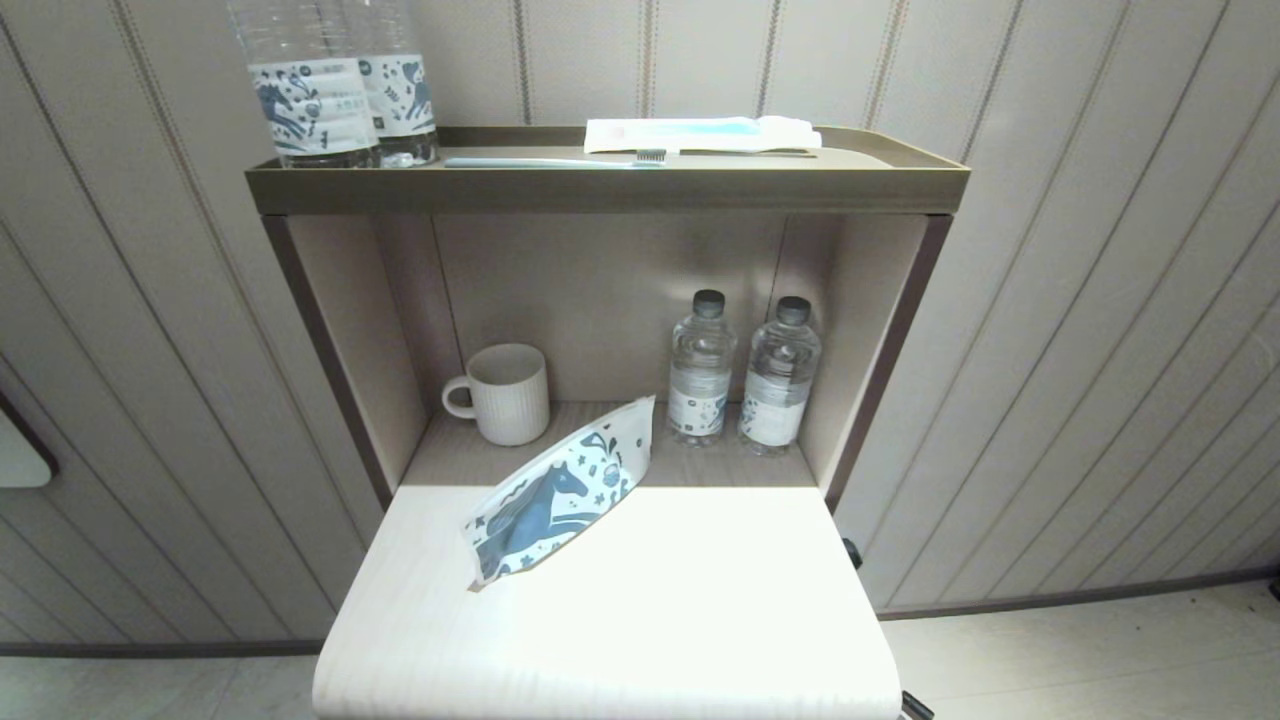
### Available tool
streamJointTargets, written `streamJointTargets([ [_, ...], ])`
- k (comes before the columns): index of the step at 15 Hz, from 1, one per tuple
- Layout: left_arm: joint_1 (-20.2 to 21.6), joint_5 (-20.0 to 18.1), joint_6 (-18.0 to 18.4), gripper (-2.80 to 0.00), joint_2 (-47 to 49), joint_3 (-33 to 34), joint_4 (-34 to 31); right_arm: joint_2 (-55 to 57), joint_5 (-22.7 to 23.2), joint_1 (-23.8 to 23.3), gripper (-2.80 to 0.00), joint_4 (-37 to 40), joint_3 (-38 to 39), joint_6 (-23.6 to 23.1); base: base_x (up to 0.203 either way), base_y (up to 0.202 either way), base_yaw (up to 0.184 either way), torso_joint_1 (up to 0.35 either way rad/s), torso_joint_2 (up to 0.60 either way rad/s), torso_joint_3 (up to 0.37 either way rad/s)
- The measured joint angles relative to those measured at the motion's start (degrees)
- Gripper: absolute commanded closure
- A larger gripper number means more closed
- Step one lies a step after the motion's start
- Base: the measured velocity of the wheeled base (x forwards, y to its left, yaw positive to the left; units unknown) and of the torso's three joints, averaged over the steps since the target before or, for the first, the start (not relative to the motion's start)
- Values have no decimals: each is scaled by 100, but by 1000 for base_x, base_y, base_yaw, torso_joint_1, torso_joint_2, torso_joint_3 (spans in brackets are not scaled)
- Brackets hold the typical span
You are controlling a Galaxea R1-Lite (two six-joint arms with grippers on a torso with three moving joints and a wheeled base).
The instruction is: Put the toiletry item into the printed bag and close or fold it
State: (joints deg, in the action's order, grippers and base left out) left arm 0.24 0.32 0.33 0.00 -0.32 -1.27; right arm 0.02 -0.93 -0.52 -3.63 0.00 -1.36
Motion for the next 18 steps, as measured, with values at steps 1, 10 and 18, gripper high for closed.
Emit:
streamJointTargets([
  [1, -1, 1, -2, 0, 0, 13, 0, 0, 2, 0, 0, -2, 0, 1, 0, 0, 0, 0, 0, 0],
  [10, 0, -1, -6, 0, 2, 32, 9, -2, 5, 1, 0, -2, 0, 50, 0, 0, 0, 0, 0, 0],
  [18, 0, -1, -6, 0, 7, 32, 11, -2, -9, 1, 0, 0, 0, 149, 0, 0, 0, 0, 0, 0],
])
